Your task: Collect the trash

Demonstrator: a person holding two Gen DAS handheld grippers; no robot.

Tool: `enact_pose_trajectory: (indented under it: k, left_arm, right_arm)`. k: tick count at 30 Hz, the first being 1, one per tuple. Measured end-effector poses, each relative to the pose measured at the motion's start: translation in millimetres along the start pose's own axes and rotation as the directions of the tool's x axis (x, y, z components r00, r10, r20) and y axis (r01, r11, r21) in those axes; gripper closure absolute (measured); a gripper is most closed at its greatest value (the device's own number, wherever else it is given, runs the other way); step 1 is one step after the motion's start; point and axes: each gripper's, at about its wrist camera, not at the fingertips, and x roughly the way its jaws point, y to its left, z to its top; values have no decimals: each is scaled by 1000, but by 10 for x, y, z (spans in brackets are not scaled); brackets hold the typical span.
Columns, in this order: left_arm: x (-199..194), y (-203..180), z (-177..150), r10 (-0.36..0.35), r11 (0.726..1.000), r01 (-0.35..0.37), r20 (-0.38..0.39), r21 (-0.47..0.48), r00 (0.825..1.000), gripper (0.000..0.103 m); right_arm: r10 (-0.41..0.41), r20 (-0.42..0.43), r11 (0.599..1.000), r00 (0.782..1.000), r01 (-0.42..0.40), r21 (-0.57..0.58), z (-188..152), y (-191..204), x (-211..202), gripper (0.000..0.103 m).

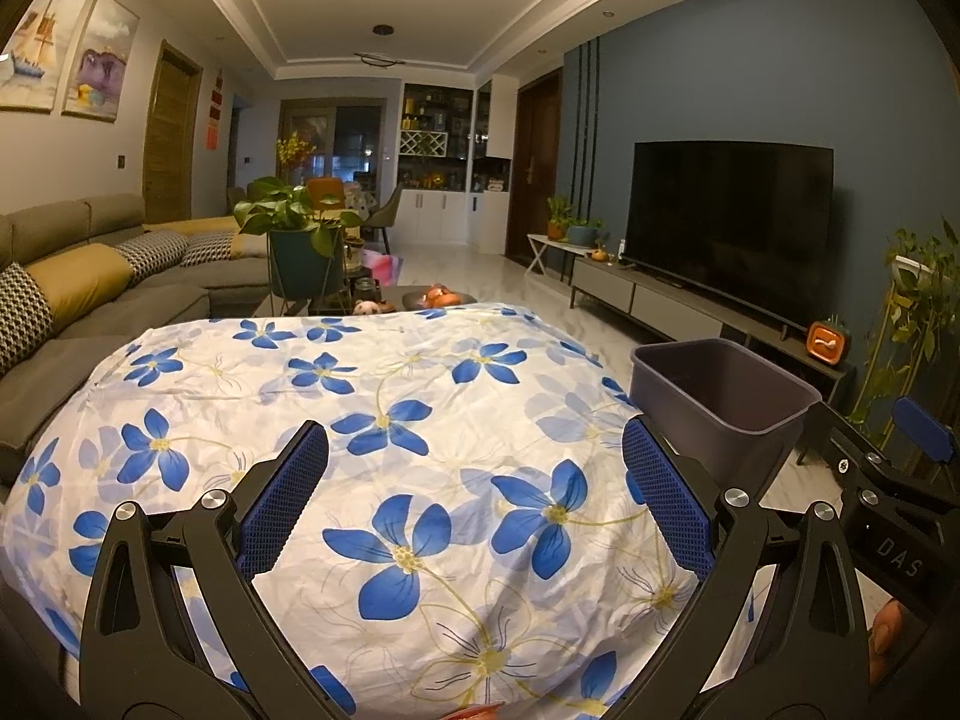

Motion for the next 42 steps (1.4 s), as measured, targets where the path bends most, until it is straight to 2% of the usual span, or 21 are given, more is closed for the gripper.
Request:
enact_pose_trajectory:
  k: [42]
  left_arm:
    - [1, -20, 13, 3, 1000, -3, 0, -2, 1000, 6]
  right_arm:
    - [2, 1, 1000, 1000, -2, 8, -2, -40, 0, 6]
